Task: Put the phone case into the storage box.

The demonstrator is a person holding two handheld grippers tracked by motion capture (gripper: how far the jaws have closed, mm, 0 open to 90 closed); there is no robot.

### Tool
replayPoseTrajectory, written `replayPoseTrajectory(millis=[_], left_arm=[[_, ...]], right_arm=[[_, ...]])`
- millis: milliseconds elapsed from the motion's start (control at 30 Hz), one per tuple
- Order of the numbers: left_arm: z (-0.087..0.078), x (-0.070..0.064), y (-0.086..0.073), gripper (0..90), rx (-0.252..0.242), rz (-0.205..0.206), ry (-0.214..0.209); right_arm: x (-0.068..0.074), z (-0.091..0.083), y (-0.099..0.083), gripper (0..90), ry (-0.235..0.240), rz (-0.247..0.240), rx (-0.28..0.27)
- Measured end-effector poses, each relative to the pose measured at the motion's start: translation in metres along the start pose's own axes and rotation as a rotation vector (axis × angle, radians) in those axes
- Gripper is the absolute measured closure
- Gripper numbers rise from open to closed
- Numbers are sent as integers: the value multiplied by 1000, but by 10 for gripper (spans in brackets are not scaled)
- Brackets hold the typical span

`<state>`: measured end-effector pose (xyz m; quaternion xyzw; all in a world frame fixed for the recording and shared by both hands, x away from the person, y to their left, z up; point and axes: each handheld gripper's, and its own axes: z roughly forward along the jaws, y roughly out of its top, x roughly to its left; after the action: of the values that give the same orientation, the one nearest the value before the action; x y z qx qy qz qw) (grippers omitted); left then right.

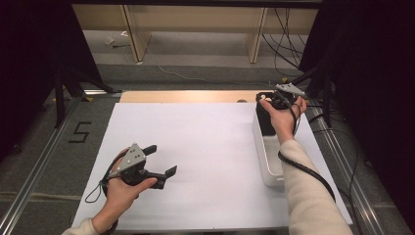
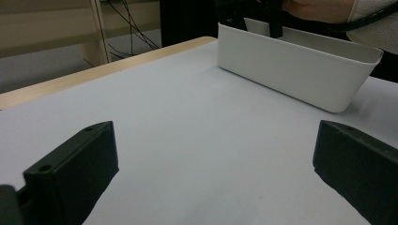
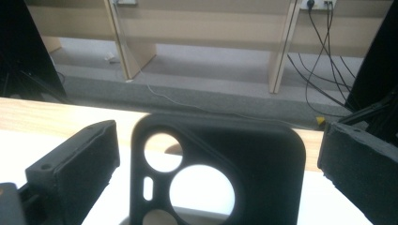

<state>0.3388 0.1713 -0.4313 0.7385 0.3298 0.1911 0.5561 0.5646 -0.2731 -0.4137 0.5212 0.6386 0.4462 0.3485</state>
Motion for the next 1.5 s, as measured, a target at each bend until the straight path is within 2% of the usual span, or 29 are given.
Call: replayPoseTrajectory(millis=[400, 800, 1500], left_arm=[[0, 0, 0, 0, -3, 4, 3], [0, 0, 1, 0, -1, 7, 3], [-1, -1, 1, 0, -5, 0, 8]], right_arm=[[2, -9, 3, 5, 4, -1, -26], [0, -25, 5, 13, 10, 3, -47], [12, -49, 2, 30, 50, -6, -82]])
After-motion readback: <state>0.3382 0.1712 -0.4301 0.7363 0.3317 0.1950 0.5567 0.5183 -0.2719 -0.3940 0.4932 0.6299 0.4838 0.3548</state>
